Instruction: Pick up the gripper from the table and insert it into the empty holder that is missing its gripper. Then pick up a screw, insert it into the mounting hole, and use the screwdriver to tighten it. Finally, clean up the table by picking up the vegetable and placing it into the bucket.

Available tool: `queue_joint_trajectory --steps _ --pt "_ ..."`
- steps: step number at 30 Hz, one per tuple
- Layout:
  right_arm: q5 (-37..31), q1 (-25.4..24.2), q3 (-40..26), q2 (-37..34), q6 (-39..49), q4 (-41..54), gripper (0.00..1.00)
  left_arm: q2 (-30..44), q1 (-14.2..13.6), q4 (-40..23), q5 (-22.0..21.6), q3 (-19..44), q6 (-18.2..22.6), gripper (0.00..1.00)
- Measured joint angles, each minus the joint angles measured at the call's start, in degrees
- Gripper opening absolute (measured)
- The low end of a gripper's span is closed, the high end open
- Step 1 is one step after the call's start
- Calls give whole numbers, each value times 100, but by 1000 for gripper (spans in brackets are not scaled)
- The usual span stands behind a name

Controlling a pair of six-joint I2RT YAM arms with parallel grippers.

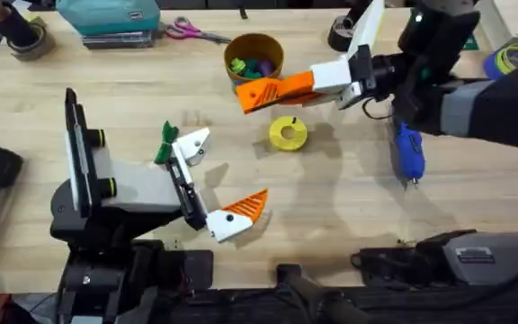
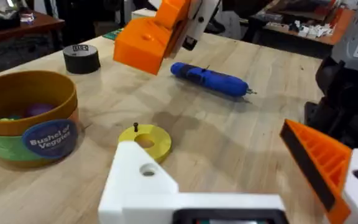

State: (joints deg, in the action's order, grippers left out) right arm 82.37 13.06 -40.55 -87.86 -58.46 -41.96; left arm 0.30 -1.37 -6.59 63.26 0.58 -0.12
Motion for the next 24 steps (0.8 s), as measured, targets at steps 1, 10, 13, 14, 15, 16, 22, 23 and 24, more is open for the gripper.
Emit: queue_joint_trajectory --steps 1,10,13,14,15,16,22,23,24 --pt "41 0 28 -80 -146 -231 9 0 0 0 0 0 2 985" --pt "419 7 65 -534 -1327 -1562 9 2 0 0 0 0 2 985" --pt "471 15 139 -554 -1493 -1595 10 2 0 0 0 0 2 986" --pt "481 15 193 -554 -1531 -1613 9 2 0 0 0 0 2 986" --pt "490 15 245 -554 -1551 -1616 9 0 0 0 0 0 0 985" --pt "490 15 318 -554 -1574 -1617 9 0 0 0 0 0 0 985" --pt "391 50 669 -554 -1659 -1615 9 2 0 0 0 0 1 985" --pt "367 76 704 -554 -1662 -1619 10 0 0 0 0 0 0 985" --pt "327 115 737 -554 -1674 -1657 10 2 0 0 0 0 0 985"
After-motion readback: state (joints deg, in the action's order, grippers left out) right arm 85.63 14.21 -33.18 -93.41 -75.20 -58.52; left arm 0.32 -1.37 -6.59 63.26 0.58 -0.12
